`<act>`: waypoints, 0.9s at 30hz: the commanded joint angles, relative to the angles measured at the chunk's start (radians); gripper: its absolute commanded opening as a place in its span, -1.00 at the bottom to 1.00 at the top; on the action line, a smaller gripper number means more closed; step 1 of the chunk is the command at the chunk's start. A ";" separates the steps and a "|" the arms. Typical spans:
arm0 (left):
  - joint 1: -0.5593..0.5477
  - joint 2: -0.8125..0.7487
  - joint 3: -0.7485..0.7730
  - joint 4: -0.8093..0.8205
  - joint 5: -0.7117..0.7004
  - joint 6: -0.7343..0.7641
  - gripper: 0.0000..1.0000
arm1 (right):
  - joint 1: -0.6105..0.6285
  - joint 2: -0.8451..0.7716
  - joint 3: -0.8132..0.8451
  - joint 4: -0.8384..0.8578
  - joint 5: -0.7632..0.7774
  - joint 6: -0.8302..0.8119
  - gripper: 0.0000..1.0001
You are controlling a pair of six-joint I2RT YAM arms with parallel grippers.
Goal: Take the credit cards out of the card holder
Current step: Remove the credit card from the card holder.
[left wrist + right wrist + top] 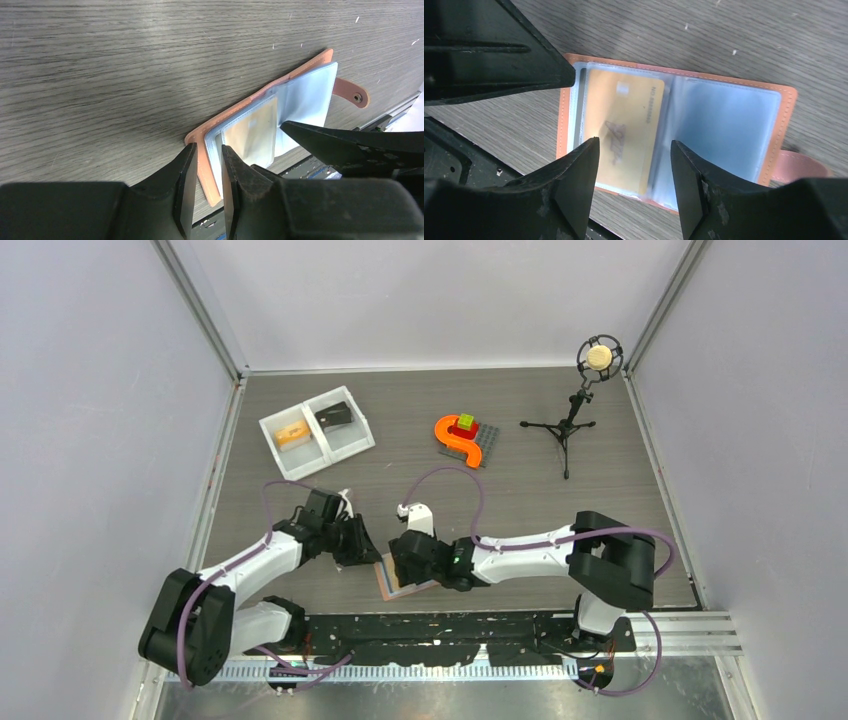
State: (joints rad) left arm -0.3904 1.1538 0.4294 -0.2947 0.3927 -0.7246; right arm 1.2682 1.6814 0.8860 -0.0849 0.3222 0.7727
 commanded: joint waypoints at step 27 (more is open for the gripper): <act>0.005 -0.035 -0.009 0.011 -0.014 0.017 -0.50 | 0.074 0.139 0.256 -0.239 0.095 -0.025 0.43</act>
State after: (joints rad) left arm -0.3901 1.1347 0.4274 -0.2981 0.3847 -0.7242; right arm 1.3342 1.8030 1.0969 -0.3023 0.3893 0.7471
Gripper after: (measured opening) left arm 0.252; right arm 0.724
